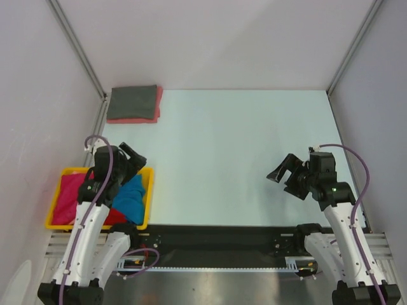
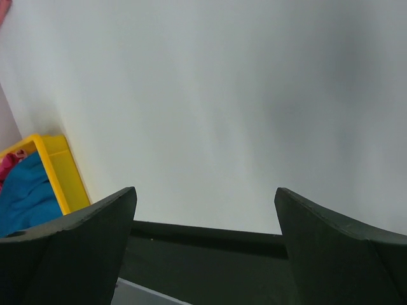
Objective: Fold and stack the t-shirts
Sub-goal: Grab the tshirt from the pile
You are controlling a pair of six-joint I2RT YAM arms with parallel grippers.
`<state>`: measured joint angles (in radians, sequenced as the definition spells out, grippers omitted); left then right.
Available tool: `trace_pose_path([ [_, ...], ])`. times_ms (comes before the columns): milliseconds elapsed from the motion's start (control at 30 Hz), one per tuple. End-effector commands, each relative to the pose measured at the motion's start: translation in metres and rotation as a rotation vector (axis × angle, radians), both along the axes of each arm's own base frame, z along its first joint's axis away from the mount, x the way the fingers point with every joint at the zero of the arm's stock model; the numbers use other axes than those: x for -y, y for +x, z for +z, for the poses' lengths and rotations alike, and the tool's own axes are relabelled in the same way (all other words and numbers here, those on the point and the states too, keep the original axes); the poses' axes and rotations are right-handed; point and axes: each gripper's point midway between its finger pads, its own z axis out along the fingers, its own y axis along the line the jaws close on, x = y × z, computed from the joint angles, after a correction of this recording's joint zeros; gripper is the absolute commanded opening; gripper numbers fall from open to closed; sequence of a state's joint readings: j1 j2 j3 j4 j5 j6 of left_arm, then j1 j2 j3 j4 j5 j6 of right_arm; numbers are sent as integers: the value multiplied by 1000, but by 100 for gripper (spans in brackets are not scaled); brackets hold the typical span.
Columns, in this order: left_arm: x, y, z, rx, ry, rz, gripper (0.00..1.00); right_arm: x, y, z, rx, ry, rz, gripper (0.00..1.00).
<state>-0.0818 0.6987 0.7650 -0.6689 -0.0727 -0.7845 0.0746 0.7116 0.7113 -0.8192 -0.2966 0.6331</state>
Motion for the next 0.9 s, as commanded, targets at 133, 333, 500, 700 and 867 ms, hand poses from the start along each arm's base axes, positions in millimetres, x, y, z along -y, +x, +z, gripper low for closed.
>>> trace_pose_path([
  [133,-57,-74,-45,-429,225,225,76,-7,-6,16,30,-51,101,98],
  [333,-77,-92,-26,-379,225,404,79,-7,-8,15,40,-90,126,98],
  [500,-89,-118,-8,-409,268,460,84,-11,-10,12,36,-108,155,98],
  [700,-90,-134,-18,-358,215,508,78,-19,-11,7,25,-102,189,98],
  [867,-91,-126,-32,-457,208,545,79,-24,-12,8,31,-112,219,98],
])
